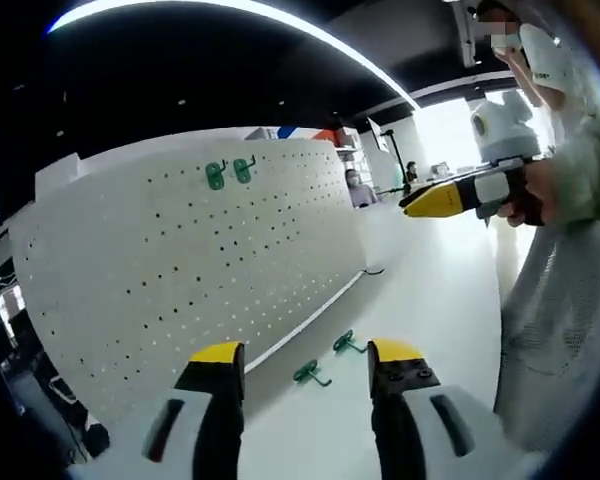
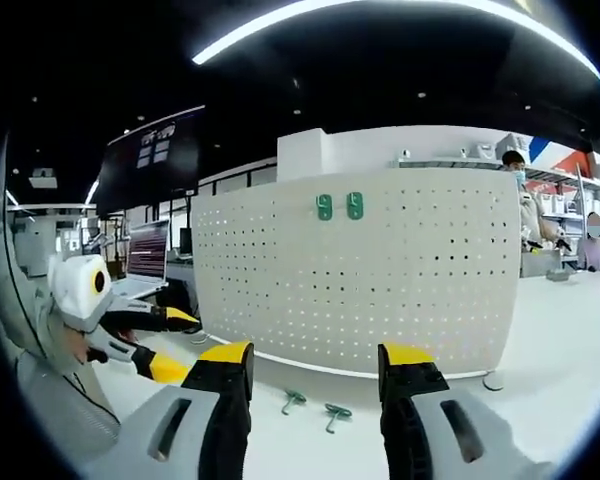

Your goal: Insert the hook assembly into the mounting plate slot until the hook locks in place.

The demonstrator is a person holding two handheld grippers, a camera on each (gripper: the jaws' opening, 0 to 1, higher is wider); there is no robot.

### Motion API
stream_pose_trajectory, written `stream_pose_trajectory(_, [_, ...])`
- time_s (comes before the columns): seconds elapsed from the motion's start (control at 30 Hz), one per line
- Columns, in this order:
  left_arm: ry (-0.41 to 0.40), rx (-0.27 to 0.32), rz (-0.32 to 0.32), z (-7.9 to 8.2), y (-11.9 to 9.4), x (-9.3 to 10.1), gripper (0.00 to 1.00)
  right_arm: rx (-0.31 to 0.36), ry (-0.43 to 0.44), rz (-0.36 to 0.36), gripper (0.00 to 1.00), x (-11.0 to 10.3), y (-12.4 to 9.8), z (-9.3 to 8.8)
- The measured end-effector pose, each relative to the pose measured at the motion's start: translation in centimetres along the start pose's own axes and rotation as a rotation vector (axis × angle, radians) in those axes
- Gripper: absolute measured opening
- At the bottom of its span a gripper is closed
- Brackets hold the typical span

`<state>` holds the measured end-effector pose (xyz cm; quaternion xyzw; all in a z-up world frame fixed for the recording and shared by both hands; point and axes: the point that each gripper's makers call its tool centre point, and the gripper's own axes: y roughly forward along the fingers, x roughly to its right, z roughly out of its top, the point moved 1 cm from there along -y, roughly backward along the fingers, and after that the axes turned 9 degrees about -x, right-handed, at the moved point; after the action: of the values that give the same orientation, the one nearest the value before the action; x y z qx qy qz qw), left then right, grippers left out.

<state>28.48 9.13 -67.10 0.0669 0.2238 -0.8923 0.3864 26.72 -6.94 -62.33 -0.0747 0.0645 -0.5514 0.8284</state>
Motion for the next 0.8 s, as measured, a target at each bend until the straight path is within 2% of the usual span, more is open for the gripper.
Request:
stream_pose_trajectory(0.3, [0.102, -0.068, -0.040, -1.0, 1.4, -1.0, 0.45, 0.007, 0.039, 0.017, 0.48, 0.2, 0.1, 0.0])
stream_pose_trajectory(0.6, [0.189, -0.083, -0.082, 0.0, 3.7, -1.9, 0.38, 0.011, 0.047, 0.032, 0.48, 0.0, 0.0, 0.0])
stream_pose_trajectory(0.8, [0.253, -0.103, -0.137, 0.0, 5.7, -2.2, 0.34, 0.016, 0.064, 0.024, 0.48, 0.3, -0.1, 0.1])
